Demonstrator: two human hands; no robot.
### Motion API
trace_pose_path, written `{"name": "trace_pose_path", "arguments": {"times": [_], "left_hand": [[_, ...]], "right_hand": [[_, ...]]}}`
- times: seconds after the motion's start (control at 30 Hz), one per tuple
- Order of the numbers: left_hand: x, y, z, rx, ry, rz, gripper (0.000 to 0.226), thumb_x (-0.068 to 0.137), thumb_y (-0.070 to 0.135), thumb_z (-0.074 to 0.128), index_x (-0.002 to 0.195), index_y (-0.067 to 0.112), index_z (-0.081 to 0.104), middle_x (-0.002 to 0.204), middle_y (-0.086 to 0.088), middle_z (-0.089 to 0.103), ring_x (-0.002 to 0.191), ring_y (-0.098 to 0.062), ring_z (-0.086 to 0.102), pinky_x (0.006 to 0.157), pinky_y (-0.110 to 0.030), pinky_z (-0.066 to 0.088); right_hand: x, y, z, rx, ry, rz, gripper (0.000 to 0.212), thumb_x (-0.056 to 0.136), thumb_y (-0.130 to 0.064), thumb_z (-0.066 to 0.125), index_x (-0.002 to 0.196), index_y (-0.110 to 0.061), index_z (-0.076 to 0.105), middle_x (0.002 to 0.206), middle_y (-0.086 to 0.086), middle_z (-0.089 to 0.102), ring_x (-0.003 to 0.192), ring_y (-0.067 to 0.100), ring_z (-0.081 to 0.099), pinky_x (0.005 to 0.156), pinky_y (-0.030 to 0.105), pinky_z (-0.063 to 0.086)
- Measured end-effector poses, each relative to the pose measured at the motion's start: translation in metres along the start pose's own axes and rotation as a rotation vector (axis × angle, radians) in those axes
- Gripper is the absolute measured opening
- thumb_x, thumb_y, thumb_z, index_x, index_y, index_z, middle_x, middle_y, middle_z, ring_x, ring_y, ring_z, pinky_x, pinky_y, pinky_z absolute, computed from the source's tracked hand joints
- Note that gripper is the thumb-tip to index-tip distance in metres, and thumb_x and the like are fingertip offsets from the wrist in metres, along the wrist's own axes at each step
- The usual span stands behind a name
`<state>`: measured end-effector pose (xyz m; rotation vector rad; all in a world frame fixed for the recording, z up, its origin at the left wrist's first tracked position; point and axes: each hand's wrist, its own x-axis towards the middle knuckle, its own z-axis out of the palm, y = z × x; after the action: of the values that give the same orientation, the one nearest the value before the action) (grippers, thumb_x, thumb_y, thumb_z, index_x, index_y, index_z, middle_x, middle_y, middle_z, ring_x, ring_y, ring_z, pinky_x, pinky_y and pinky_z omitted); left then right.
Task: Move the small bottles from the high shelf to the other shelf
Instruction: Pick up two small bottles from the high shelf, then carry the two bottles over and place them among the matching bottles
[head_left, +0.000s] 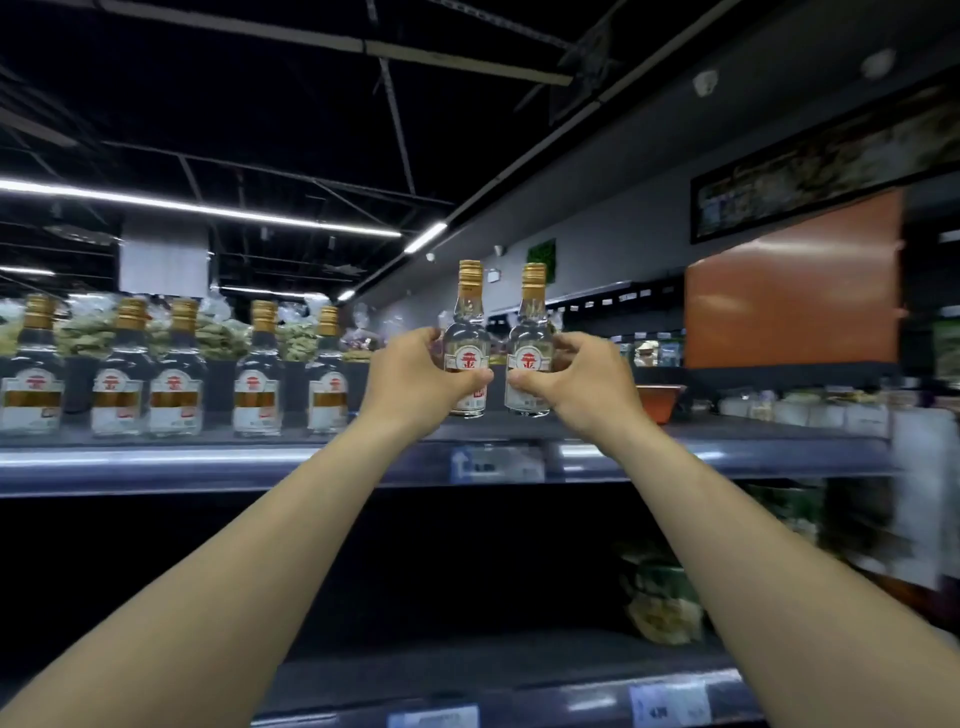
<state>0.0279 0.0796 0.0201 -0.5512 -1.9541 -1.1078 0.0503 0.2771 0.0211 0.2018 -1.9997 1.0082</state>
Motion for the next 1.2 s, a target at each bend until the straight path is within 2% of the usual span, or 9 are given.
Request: {"name": "trace_pose_path", "arguments": {"times": [0.07,0.13,0.3,0.4,0.5,0.6,0.73,1.03,1.2], "left_hand": [[-0.016,0.025,0.017,-0.02,-0.058,0.022,0.033,0.069,0.046,0.09,0.087,0.024,0.074,0.067,0.014,0.067,0.06,0.003,0.062,0.061,-0.023,0.055],[-0.034,0.055,0.037,-0.068,-0.118,0.044,0.028,0.069,0.045,0.09,0.074,0.025,0.071,0.062,0.015,0.068,0.055,0.007,0.061,0.053,-0.014,0.047],[-0.094,0.138,0.106,-0.19,-0.236,0.041,0.033,0.065,0.049,0.09,0.085,0.027,0.077,0.072,0.016,0.074,0.067,0.006,0.066,0.063,-0.017,0.051],[-0.151,0.197,0.163,-0.32,-0.338,0.028,0.027,0.065,0.048,0.09,0.074,0.028,0.074,0.065,0.018,0.072,0.062,0.005,0.066,0.053,-0.017,0.048],[-0.223,0.264,0.229,-0.427,-0.428,-0.009,0.03,0.06,0.047,0.091,0.06,0.033,0.065,0.061,0.028,0.067,0.052,0.012,0.058,0.048,-0.017,0.045],[-0.298,0.33,0.299,-0.539,-0.535,-0.048,0.035,0.051,0.056,0.086,0.067,0.028,0.072,0.063,0.02,0.072,0.054,0.007,0.06,0.06,-0.03,0.055],[-0.385,0.418,0.384,-0.639,-0.714,-0.072,0.03,0.056,0.043,0.091,0.075,0.027,0.075,0.071,0.015,0.076,0.069,-0.003,0.072,0.067,-0.035,0.061],[-0.544,0.6,0.555,-0.787,-1.043,-0.001,0.03,0.063,0.024,0.092,0.088,0.021,0.077,0.076,0.01,0.077,0.071,-0.004,0.073,0.064,-0.025,0.056],[-0.614,0.696,0.665,-0.858,-1.187,0.061,0.031,0.059,0.029,0.093,0.079,0.034,0.07,0.075,0.026,0.073,0.068,0.004,0.07,0.06,-0.013,0.051]], "right_hand": [[-0.015,0.008,-0.036,-0.04,0.025,0.002,0.031,0.068,-0.041,0.094,0.087,-0.025,0.076,0.082,-0.011,0.078,0.079,0.009,0.073,0.077,0.032,0.059],[-0.034,0.017,-0.077,-0.079,0.051,0.006,0.028,0.069,-0.043,0.093,0.084,-0.027,0.075,0.078,-0.013,0.077,0.075,0.005,0.072,0.071,0.029,0.056],[-0.099,0.058,-0.204,-0.153,0.12,0.092,0.027,0.071,-0.04,0.093,0.083,-0.025,0.075,0.076,-0.012,0.076,0.071,0.008,0.07,0.068,0.032,0.056],[-0.155,0.096,-0.297,-0.23,0.15,0.192,0.028,0.073,-0.04,0.093,0.083,-0.022,0.074,0.076,-0.009,0.075,0.07,0.009,0.07,0.067,0.033,0.054],[-0.223,0.135,-0.399,-0.298,0.193,0.294,0.028,0.071,-0.041,0.094,0.085,-0.026,0.075,0.081,-0.013,0.077,0.077,0.002,0.071,0.066,0.021,0.054],[-0.295,0.173,-0.5,-0.342,0.228,0.403,0.027,0.072,-0.038,0.094,0.089,-0.029,0.074,0.08,-0.023,0.076,0.075,-0.004,0.071,0.061,0.018,0.057],[-0.384,0.214,-0.62,-0.445,0.318,0.553,0.026,0.071,-0.031,0.094,0.089,-0.027,0.077,0.08,-0.016,0.079,0.078,0.004,0.075,0.075,0.04,0.064],[-0.528,0.304,-0.822,-0.481,0.541,0.824,0.022,0.073,-0.019,0.091,0.09,-0.021,0.077,0.081,-0.013,0.08,0.079,0.007,0.077,0.083,0.045,0.063],[-0.563,0.37,-0.933,-0.572,0.629,0.896,0.022,0.072,-0.023,0.092,0.088,-0.027,0.076,0.081,-0.016,0.079,0.077,0.001,0.075,0.077,0.034,0.064]]}}
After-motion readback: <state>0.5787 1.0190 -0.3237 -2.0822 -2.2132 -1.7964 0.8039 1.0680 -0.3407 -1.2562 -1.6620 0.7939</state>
